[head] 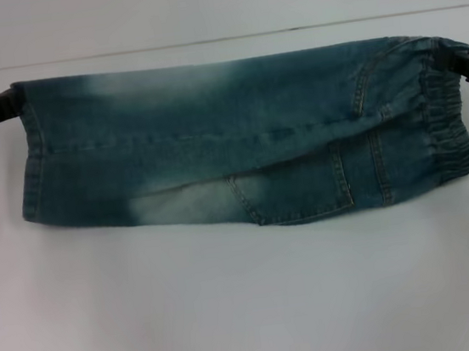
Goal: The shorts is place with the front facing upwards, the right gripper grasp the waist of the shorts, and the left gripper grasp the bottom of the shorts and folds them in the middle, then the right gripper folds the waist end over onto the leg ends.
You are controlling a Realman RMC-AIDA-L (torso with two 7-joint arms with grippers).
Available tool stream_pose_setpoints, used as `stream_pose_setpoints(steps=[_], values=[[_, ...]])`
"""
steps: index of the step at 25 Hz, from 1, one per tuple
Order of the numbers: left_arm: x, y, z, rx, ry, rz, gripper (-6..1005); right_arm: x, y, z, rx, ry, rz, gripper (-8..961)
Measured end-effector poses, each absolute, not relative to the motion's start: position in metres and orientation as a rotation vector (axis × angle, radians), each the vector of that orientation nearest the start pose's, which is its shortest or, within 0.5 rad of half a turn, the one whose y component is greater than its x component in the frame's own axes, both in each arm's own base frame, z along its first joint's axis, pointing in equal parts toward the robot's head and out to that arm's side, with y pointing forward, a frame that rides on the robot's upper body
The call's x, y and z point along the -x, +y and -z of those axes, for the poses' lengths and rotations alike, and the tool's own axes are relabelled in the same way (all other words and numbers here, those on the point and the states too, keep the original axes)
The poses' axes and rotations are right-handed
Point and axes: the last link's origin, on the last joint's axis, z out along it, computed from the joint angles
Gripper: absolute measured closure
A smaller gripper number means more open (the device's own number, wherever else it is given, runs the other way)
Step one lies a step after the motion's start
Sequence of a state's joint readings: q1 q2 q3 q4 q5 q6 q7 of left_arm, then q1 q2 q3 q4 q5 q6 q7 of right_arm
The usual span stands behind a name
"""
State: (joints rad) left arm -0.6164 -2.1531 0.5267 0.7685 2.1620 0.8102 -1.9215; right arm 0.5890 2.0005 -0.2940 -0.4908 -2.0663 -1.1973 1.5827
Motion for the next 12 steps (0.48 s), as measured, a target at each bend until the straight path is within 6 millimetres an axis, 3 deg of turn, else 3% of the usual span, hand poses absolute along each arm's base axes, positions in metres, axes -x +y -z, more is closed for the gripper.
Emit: stream_pose_setpoints(steps=[6,12], values=[[0.303,0.424,-0.042,1.805,-1.151,0.503,999,-0.326,0.384,-0.046,2.07,1.104,-0.689,894],[0.306,0.424,-0.032,1.822,-1.135,0.458,998,-0.316,0.393,-0.028,2.109,1.097,-0.626,890]])
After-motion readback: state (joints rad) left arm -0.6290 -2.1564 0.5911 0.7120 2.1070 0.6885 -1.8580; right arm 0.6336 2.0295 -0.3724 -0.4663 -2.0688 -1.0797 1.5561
